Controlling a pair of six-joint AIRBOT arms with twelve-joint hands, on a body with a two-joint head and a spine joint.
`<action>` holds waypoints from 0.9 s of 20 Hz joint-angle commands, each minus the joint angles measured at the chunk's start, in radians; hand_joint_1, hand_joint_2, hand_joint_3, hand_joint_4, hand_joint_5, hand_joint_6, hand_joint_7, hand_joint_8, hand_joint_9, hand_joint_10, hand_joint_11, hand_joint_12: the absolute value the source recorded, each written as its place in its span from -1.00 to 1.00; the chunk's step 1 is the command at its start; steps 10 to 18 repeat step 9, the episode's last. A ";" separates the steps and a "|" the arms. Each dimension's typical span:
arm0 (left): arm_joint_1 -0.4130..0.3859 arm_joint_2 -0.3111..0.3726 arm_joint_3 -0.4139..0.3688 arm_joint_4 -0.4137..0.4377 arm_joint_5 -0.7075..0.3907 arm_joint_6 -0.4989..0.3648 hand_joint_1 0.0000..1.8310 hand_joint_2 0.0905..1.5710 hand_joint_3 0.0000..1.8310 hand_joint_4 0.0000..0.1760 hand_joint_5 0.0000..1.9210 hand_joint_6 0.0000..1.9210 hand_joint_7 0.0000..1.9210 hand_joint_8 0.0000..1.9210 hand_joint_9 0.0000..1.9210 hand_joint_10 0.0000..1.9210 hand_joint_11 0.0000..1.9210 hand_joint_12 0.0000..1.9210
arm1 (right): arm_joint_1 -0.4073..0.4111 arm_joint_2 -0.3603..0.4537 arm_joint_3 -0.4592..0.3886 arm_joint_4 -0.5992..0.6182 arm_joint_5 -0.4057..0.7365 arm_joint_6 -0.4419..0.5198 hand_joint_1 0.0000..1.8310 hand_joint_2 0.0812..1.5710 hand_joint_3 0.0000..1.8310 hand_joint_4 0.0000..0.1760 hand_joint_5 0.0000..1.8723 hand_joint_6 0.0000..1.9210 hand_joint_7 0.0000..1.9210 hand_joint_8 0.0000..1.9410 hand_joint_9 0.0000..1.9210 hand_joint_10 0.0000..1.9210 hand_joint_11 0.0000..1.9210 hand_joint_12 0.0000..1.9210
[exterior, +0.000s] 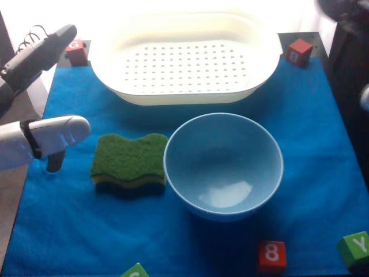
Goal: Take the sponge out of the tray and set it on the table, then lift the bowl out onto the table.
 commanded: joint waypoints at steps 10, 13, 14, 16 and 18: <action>-0.033 -0.023 0.029 -0.058 -0.234 -0.010 -0.69 0.19 -0.99 0.99 -1.00 -1.00 -1.00 -1.00 -1.00 -1.00 -0.93 -0.96 | -0.030 -0.039 0.036 0.119 0.220 0.006 -0.35 0.14 -1.00 1.00 -1.00 -1.00 -1.00 -1.00 -1.00 -1.00 -1.00 -1.00; -0.033 -0.023 0.029 -0.058 -0.234 -0.010 -0.69 0.19 -0.99 0.99 -1.00 -1.00 -1.00 -1.00 -1.00 -1.00 -0.93 -0.96 | -0.030 -0.039 0.036 0.119 0.220 0.006 -0.35 0.14 -1.00 1.00 -1.00 -1.00 -1.00 -1.00 -1.00 -1.00 -1.00 -1.00; -0.033 -0.023 0.029 -0.058 -0.234 -0.010 -0.69 0.19 -0.99 0.99 -1.00 -1.00 -1.00 -1.00 -1.00 -1.00 -0.93 -0.96 | -0.030 -0.039 0.036 0.119 0.220 0.006 -0.35 0.14 -1.00 1.00 -1.00 -1.00 -1.00 -1.00 -1.00 -1.00 -1.00 -1.00; -0.033 -0.023 0.029 -0.058 -0.234 -0.010 -0.69 0.19 -0.99 0.99 -1.00 -1.00 -1.00 -1.00 -1.00 -1.00 -0.93 -0.96 | -0.030 -0.039 0.036 0.119 0.220 0.006 -0.35 0.14 -1.00 1.00 -1.00 -1.00 -1.00 -1.00 -1.00 -1.00 -1.00 -1.00; -0.033 -0.023 0.029 -0.058 -0.234 -0.010 -0.69 0.19 -0.99 0.99 -1.00 -1.00 -1.00 -1.00 -1.00 -1.00 -0.93 -0.96 | -0.030 -0.039 0.036 0.119 0.220 0.006 -0.35 0.14 -1.00 1.00 -1.00 -1.00 -1.00 -1.00 -1.00 -1.00 -1.00 -1.00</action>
